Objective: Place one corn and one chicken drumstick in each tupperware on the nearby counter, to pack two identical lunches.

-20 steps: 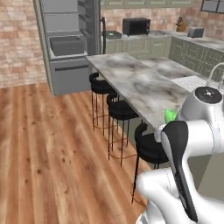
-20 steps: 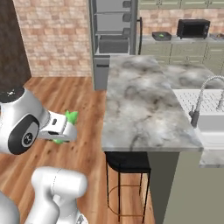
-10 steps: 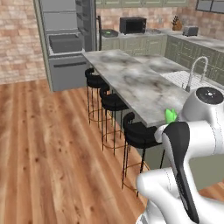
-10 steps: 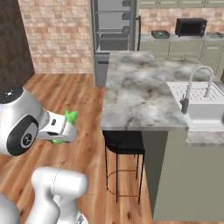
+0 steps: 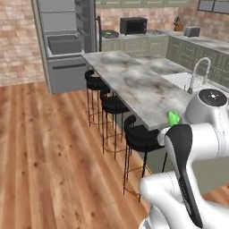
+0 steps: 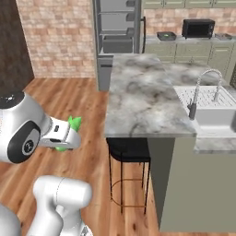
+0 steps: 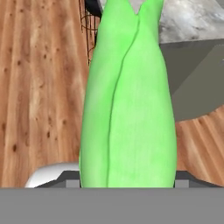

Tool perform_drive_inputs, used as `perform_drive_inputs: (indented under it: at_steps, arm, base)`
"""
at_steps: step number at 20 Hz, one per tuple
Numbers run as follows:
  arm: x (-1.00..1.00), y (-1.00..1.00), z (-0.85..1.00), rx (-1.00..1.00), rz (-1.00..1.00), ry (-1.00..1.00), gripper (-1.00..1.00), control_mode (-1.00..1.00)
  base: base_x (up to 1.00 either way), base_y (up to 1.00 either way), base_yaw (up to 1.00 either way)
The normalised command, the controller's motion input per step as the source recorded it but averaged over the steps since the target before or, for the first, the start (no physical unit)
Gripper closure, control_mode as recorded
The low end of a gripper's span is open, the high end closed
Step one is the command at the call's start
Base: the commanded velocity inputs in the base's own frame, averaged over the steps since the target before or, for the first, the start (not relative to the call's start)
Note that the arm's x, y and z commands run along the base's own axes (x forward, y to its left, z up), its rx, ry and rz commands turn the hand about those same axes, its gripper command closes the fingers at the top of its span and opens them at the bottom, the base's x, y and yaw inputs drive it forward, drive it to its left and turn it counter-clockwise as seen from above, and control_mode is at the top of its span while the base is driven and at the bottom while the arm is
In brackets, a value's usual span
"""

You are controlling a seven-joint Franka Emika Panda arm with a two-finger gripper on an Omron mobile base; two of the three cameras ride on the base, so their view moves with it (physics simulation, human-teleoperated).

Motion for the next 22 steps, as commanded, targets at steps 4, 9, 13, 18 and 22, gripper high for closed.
perform_drive_inputs:
  at_steps: [4,9,13,18,22]
  arm:
    - [0.0,0.0,0.0,0.0,0.0,0.0,1.0,1.0]
    - [0.0,0.0,0.0,0.0,0.0,0.0,1.0,1.0]
    - [0.0,0.0,0.0,0.0,0.0,0.0,1.0,1.0]
    - [0.0,0.0,0.0,0.0,0.0,0.0,1.0,1.0]
    - [0.0,0.0,0.0,0.0,0.0,0.0,1.0,1.0]
  base:
    - [0.35,-0.66,-0.01]
    - [0.45,-0.54,-0.13]
    - [0.34,-0.52,-0.22]
    - [0.18,-0.67,-0.22]
    - [0.1,-0.74,-0.17]
